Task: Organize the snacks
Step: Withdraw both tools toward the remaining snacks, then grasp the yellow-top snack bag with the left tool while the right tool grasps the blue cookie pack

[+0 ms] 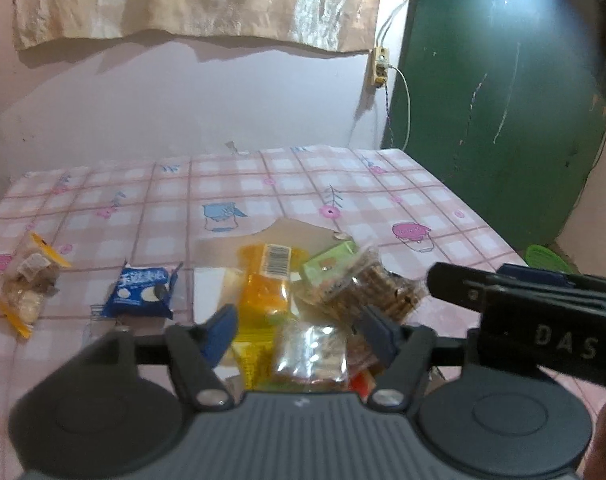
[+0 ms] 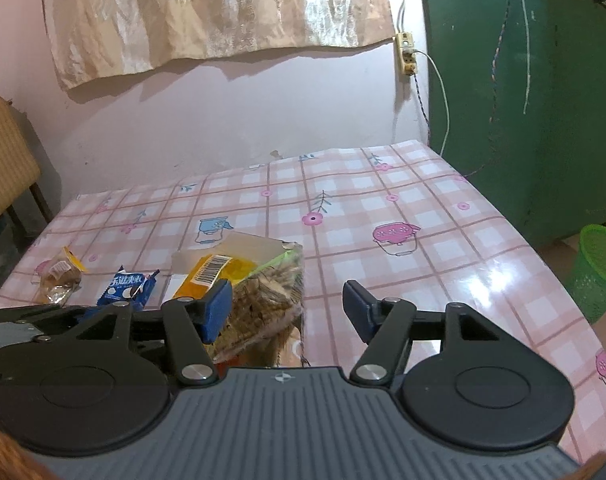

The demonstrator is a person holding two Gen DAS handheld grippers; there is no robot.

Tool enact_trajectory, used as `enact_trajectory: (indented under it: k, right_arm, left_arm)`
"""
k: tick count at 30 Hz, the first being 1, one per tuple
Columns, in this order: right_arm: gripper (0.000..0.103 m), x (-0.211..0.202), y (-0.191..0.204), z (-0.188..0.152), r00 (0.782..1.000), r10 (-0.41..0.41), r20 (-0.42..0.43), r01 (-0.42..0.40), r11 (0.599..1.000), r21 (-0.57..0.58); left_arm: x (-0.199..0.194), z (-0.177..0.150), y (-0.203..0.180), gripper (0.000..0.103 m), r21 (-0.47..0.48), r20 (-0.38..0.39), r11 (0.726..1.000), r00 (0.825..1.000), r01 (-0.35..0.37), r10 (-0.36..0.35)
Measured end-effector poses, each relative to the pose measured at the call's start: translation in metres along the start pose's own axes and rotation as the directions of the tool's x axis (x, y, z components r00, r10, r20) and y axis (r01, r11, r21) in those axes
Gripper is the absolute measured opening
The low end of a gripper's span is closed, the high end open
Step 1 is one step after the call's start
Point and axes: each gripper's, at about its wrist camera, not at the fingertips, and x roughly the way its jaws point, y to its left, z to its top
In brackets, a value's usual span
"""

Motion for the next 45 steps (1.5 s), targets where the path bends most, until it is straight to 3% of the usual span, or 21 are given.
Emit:
enact_trajectory:
  k: [8,23,32,36,38,45]
  right_arm:
    - [0.081,-0.013,0.01,0.001,1.0,0.011,0.02,-0.011,1.0,-0.021]
    - [0.083,0.025,0.091,-0.005,0.991,0.125,-0.044,-0.129,0.986,-0.107]
    - [0.086,0.058,0.121,-0.008,0.981,0.174,-0.089,-0.185,0.973,-0.139]
    - [0.089,0.067,0.126,-0.008,0.976,0.189,-0.105,-0.203,0.969,-0.138]
    - [0.091,0.074,0.131,-0.007,0.973,0.2,-0.112,-0.214,0.967,-0.137]
    - [0.095,0.099,0.137,0.0,0.966,0.219,-0.135,-0.236,0.964,-0.125]
  left_arm:
    - [-0.023,0.001,0.027,0.069,-0.041,0.025,0.994,0.995,-0.097,0.098]
    - [-0.053,-0.021,0.103,0.069,-0.116,0.032,0.965,0.97,-0.236,0.242]
    - [-0.038,-0.027,0.161,0.081,-0.171,0.004,0.927,0.941,-0.333,0.339]
    - [-0.022,-0.018,0.181,0.097,-0.153,0.026,0.915,0.924,-0.374,0.382]
    - [-0.012,-0.011,0.192,0.101,-0.147,0.047,0.919,0.926,-0.365,0.375]
    - [0.039,0.008,0.219,0.102,0.078,0.038,0.928,0.931,-0.365,0.363]
